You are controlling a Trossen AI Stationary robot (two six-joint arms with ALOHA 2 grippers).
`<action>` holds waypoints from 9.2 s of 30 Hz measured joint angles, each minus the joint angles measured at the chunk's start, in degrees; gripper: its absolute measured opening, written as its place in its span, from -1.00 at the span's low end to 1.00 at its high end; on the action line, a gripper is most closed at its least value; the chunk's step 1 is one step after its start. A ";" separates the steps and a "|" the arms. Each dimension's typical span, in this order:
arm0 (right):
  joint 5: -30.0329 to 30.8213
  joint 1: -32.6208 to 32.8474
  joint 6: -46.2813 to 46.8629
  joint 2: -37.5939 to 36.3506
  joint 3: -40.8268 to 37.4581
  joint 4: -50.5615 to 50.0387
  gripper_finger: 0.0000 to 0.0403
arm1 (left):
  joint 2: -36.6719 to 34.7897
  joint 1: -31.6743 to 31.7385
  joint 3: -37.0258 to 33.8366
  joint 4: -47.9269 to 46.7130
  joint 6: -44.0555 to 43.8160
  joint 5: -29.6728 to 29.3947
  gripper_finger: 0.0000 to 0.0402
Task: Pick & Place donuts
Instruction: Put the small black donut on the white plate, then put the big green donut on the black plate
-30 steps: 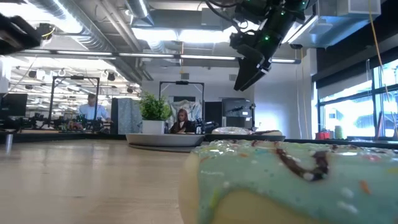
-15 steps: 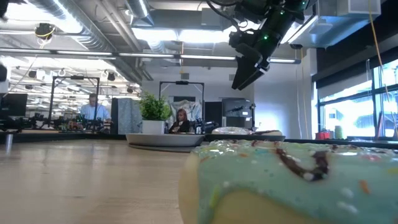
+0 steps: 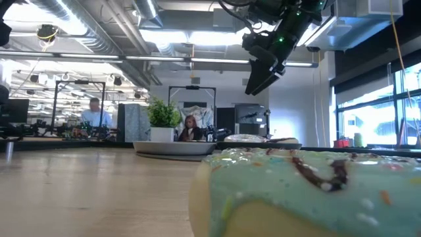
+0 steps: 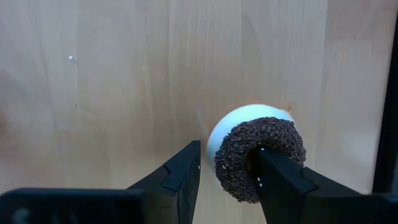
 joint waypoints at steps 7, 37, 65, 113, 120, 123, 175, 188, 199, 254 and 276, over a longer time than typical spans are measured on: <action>0.00 0.00 -0.19 0.00 0.00 -0.02 0.41 | -0.24 0.00 -0.04 0.49 -0.46 0.17 -0.34; 0.05 0.00 -1.22 0.00 0.00 0.43 0.41 | -21.06 35.16 5.01 -14.33 9.06 -21.59 -0.86; 0.13 0.00 1.58 0.00 0.00 0.40 0.41 | -2.18 63.39 4.98 0.63 12.15 -9.88 -0.88; 0.13 -1.40 1.36 0.00 0.00 0.36 0.41 | 0.38 63.52 4.98 -1.07 5.08 -9.94 -0.37; 0.13 -1.40 1.36 0.00 0.00 0.36 0.41 | 0.37 64.44 4.98 -1.76 3.99 -9.97 -0.36; 0.13 -1.40 1.36 0.00 0.00 0.36 0.41 | 0.37 64.88 5.81 -2.21 3.78 -9.39 -0.36; -7.22 47.15 21.45 28.14 13.81 17.07 0.41 | -36.83 15.66 -20.74 38.07 19.54 -18.47 -0.36; -8.68 47.23 26.98 33.59 17.27 8.72 0.41 | -36.83 14.47 -20.74 37.19 19.63 -21.49 -0.36; -8.94 47.23 30.24 33.59 17.27 10.53 0.41 | -39.49 13.65 -20.74 33.85 21.63 -23.05 -0.36; -7.41 46.26 40.79 33.53 17.03 8.07 -0.46 | -95.86 48.50 -43.34 23.01 28.79 -1.15 -0.36; 10.58 28.88 27.40 9.14 18.43 -19.70 -0.55 | -95.71 48.52 -43.36 20.22 27.18 -10.38 -0.37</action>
